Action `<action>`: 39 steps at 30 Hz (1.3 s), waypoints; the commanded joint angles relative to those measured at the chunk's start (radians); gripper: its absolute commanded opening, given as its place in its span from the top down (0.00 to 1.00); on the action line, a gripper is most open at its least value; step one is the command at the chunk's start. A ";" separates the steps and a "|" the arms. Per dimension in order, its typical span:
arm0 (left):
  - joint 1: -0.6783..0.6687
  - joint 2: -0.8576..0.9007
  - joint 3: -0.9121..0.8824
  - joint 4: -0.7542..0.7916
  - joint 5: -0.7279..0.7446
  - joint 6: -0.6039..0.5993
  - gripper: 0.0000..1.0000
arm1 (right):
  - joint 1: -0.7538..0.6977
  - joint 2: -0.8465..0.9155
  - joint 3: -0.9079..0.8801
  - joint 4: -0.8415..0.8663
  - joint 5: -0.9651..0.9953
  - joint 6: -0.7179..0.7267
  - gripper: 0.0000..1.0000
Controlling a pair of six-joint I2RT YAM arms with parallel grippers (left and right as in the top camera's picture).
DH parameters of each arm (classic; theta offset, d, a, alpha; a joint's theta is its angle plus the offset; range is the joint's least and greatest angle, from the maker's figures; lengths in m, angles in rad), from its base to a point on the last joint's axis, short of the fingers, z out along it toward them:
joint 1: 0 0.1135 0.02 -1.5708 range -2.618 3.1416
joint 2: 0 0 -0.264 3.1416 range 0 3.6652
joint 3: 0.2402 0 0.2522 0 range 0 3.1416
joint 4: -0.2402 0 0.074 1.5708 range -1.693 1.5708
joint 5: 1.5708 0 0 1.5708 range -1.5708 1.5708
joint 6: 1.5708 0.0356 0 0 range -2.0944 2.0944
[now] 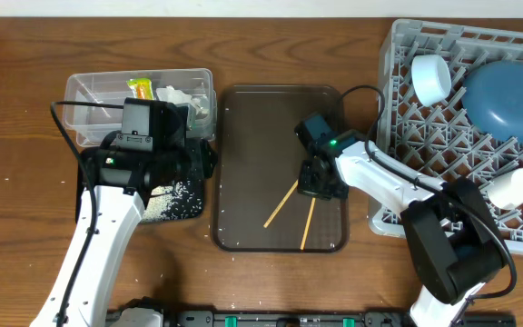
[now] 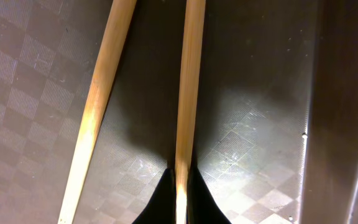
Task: Sort waste into correct bins and load items into the dishwasher rack
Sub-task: 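Lower the right gripper onto the brown tray and grasp one wooden chopstick, then carry the chopstick right and drop it into the dish rack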
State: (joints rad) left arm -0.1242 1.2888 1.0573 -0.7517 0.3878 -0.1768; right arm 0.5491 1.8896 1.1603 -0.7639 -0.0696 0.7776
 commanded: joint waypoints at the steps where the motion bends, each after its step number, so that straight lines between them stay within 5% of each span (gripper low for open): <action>1: 0.005 -0.002 0.007 0.000 -0.008 0.006 0.50 | -0.018 -0.019 0.022 -0.022 0.051 -0.038 0.99; 19: 0.005 -0.002 0.007 0.000 -0.008 0.006 0.50 | -0.364 -0.228 0.249 -0.156 0.088 -0.583 0.99; 26: 0.005 -0.002 0.007 0.000 -0.008 0.006 0.50 | -0.495 -0.201 0.249 -0.151 0.045 -0.630 0.99; 39: 0.005 -0.002 0.007 0.000 -0.008 0.006 0.50 | -0.505 -0.092 0.247 -0.145 0.036 -0.645 0.91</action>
State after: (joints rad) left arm -0.1242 1.2888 1.0573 -0.7517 0.3855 -0.1764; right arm 0.0490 1.7737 1.4071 -0.9199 -0.0273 0.1478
